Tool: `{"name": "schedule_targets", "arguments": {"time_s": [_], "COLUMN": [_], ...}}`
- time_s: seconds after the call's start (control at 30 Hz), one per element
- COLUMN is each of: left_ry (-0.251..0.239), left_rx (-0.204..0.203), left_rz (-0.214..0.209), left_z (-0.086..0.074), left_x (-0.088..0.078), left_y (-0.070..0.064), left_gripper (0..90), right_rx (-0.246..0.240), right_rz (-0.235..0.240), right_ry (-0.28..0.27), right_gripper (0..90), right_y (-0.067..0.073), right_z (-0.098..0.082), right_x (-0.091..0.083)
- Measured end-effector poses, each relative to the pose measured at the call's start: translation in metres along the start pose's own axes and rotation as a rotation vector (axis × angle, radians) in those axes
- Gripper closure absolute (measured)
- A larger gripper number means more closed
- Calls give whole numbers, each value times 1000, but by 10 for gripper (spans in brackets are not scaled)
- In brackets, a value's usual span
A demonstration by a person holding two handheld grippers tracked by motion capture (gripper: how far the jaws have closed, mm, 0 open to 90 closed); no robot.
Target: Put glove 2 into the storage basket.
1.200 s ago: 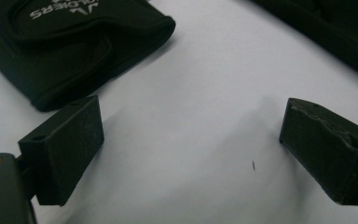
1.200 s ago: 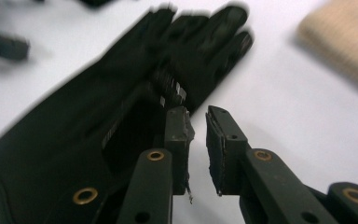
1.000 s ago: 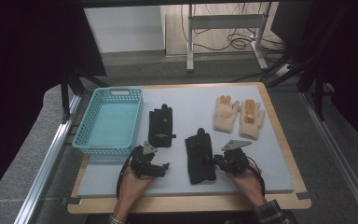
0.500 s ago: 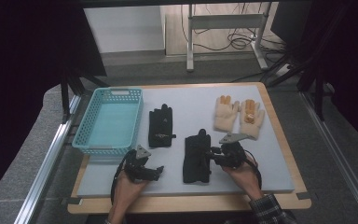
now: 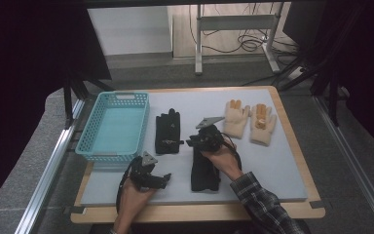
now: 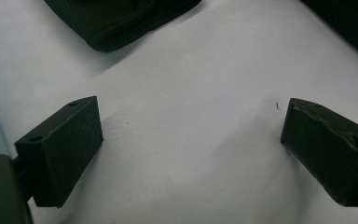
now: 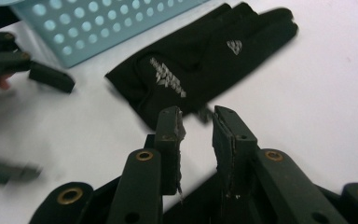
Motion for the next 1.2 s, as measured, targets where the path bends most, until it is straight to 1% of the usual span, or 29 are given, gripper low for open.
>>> {"name": "schedule_targets", "arguments": {"time_s": [0.03,0.13,0.23,0.3,0.4,0.53,0.6,0.67,0.73,0.8,0.83,0.9,0.93,0.97,1.0,1.13,1.2], "left_ry": [2,1,0,2,0,1,1,1,1,1,1,1,1,1,1,1,1], "left_rx": [1,1,0,1,-1,0,-1,-1,-1,-1,-1,-1,-1,-1,-1,-1,-1], "left_rz": [0,0,-1,0,-1,-1,-1,-1,-1,-1,-1,-1,-1,0,-1,-1,-1], "left_z": [0,0,0,0,0,0,0,0,0,0,0,0,0,0,0,0,0], "left_x": [0,0,0,0,0,0,0,0,0,0,0,0,0,0,0,0,0], "left_y": [0,0,0,0,0,0,0,0,0,0,0,0,0,0,0,0,0], "left_gripper": [55,55,56,55,55,55,55,55,55,55,56,55,55,56,56,55,55], "right_rx": [-4,15,15,16,16,18,23,25,1,-1,1,10,25,33,37,73,75], "right_rz": [-1,-3,-14,-14,-18,-29,-36,-50,-79,-84,-81,-61,-51,-44,-38,-35,-33], "right_ry": [2,11,13,16,21,29,32,60,90,97,99,99,101,102,105,114,118], "right_gripper": [690,647,583,530,476,418,405,400,417,471,520,679,727,787,824,864,867], "right_y": [-1,-5,-9,-10,-10,-13,-14,-14,-12,-11,-10,-8,-7,-6,-4,-5,-6], "right_z": [4,13,20,23,28,34,36,38,38,39,39,39,38,38,38,39,40], "right_x": [6,22,39,49,65,83,91,99,106,108,108,108,107,108,108,107,106]}}
Point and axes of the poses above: each handheld gripper's, and its own axes: x roughly forward along the jaws, z roughly out of its top, y roughly to its left, the point moved 1 cm from there along x, roughly forward along the jaws, and after that the axes turned 8 degrees about x, right-handed, at the moved point
